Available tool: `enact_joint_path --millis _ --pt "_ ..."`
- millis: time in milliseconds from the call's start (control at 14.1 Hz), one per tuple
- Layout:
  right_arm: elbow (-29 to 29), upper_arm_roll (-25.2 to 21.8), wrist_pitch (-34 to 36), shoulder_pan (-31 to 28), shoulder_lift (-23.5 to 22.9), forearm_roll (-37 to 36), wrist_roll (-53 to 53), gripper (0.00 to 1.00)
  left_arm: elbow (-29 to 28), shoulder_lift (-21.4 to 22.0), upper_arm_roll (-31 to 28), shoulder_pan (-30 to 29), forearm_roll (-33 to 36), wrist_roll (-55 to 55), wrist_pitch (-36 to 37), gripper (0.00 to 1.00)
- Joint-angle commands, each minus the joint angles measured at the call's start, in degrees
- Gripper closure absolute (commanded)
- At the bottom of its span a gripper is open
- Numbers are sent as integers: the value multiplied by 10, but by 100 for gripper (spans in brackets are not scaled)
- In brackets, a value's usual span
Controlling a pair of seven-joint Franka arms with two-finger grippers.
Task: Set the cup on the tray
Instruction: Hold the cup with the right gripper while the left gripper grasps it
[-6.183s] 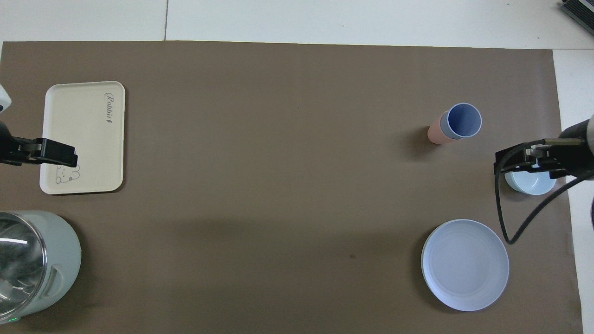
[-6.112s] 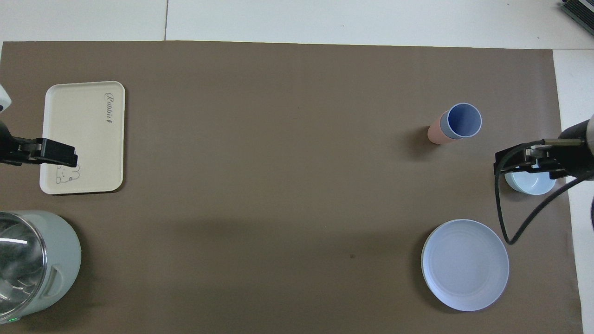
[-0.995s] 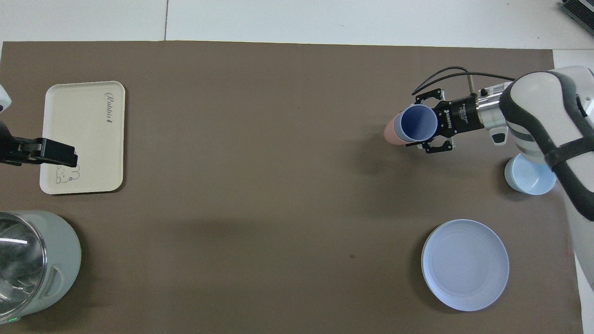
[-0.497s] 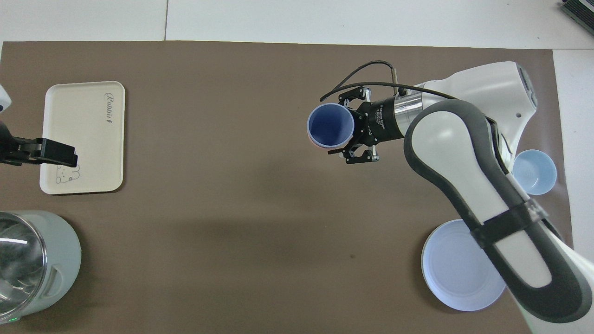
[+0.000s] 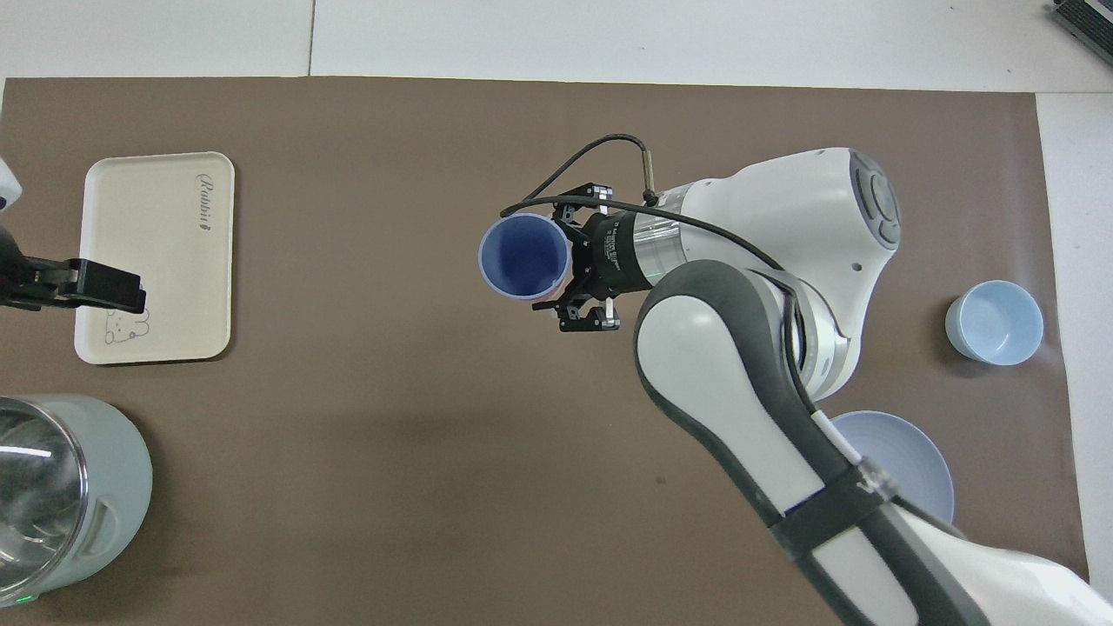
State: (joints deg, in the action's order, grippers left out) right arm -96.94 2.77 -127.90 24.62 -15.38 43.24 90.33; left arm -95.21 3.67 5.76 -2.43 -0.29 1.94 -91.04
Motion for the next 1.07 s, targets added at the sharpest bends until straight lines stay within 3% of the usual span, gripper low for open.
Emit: enact_joint_path --millis 0,142,426,569,711,995 --pt "-1 -3 -30 21 5 -18 41 100 -19 17 10 21 -19 -46 -14 0" --pt "0 -2 -30 22 5 -29 51 100 -17 15 13 52 -66 -146 -44 0" --pt "0 -1 -31 22 5 -34 52 100 -20 11 13 148 -68 -300 -130 0" --pt "0 -1 -33 22 5 -34 52 100 -50 18 14 186 -69 -319 -187 3" --pt "0 -1 -33 22 5 -34 52 100 -116 36 14 214 -74 -338 -295 6" --pt "0 -1 -34 22 5 -38 52 100 -129 34 14 240 -76 -347 -331 9"
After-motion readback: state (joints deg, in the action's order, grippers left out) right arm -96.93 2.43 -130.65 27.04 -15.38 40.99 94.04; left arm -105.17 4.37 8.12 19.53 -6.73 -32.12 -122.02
